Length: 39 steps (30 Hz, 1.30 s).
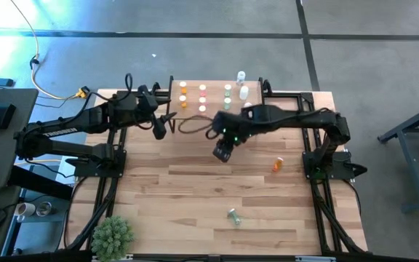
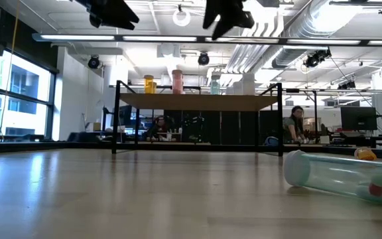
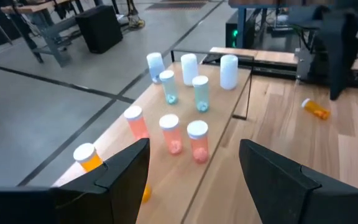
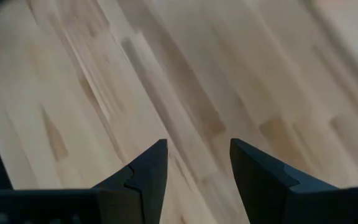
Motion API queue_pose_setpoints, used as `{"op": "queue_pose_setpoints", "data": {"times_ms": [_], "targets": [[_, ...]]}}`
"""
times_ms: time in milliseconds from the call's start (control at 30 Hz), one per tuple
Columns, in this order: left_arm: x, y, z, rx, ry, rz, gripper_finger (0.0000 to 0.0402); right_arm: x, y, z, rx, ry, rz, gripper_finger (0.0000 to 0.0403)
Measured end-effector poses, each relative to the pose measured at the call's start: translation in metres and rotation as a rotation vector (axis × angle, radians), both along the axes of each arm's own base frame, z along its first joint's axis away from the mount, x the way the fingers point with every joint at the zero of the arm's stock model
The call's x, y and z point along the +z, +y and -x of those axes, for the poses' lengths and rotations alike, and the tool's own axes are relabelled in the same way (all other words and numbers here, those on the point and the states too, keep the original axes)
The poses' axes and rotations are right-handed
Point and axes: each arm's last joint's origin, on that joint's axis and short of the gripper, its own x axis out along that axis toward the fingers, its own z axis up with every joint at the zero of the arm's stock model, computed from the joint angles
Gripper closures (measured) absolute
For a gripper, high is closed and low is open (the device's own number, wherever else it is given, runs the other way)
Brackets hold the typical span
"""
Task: Pick and place medicine bottles onto shelf by color
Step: Put the orange pill bottle on the shelf aligned with the orange pill bottle
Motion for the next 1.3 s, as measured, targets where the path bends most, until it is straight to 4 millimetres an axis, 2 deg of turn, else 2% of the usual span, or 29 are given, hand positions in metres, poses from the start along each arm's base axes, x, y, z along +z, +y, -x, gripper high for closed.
{"op": "queue_pose_setpoints", "data": {"times_ms": [167,433,667,833,1300], "targets": [[-0.002,0.000,0.001,0.000,0.018,0.007,0.0165,-0.032,0.015,0.002,-0.045,0.104,-0.041,0.0238],[-0.002,0.000,0.001,-0.013,0.043,-0.025,0.0165,-0.060,0.033,0.016,-0.109,0.222,-0.075,0.0238],[-0.002,0.000,0.001,-0.008,0.038,-0.020,0.0165,-0.094,0.041,0.050,-0.233,0.409,-0.086,0.0238],[-0.002,0.000,0.001,-0.007,0.036,-0.018,0.0165,-0.115,0.038,0.080,-0.385,0.483,-0.106,0.0238],[-0.002,0.000,0.001,-0.004,0.032,-0.013,0.0165,-0.134,0.028,0.152,-0.866,0.326,-0.196,0.0238]]}}
